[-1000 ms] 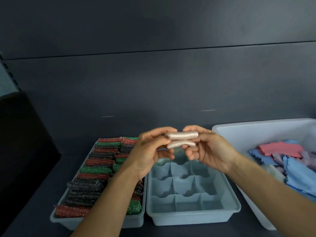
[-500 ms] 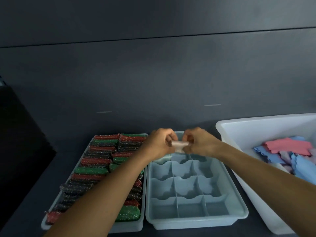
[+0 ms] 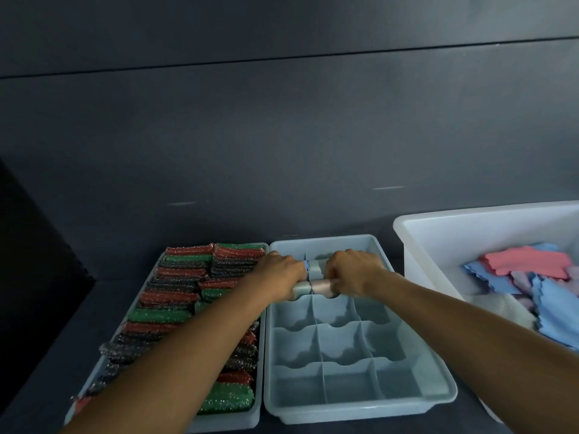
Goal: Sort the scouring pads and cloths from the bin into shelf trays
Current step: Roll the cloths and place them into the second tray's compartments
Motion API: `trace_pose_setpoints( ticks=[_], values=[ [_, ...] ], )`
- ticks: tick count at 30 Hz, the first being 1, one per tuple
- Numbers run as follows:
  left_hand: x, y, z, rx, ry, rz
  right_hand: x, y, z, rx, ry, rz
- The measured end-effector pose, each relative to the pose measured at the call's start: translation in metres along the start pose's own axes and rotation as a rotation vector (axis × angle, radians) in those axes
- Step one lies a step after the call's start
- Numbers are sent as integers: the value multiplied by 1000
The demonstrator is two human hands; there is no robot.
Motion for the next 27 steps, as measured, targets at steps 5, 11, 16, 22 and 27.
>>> trace_pose_setpoints(
  ticks=[5,11,16,22,27],
  values=[
    [-1,0,-3,30,76,-12,4,5,-4,-12,-25,-107],
    [26,10,12,77,306,127,57,40,32,109,-568,159],
    [50,17,59,47,889,348,94,87,139,-109,-713,470],
    [56,13,121,14,1081,371,24,113,191,-177,-10,-211],
    [63,12,140,54,1128,375,1,104,203,-179,11,-253]
  ],
)
Point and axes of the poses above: each hand's wrist, its own y-axis away from the middle knuckle, its own x-axis out of the back of the hand, z = x × y, the point moved 5 cm from there along -y, towards the middle knuckle, and after that the axes turned 4 degrees about z, right-handed, at the moved point
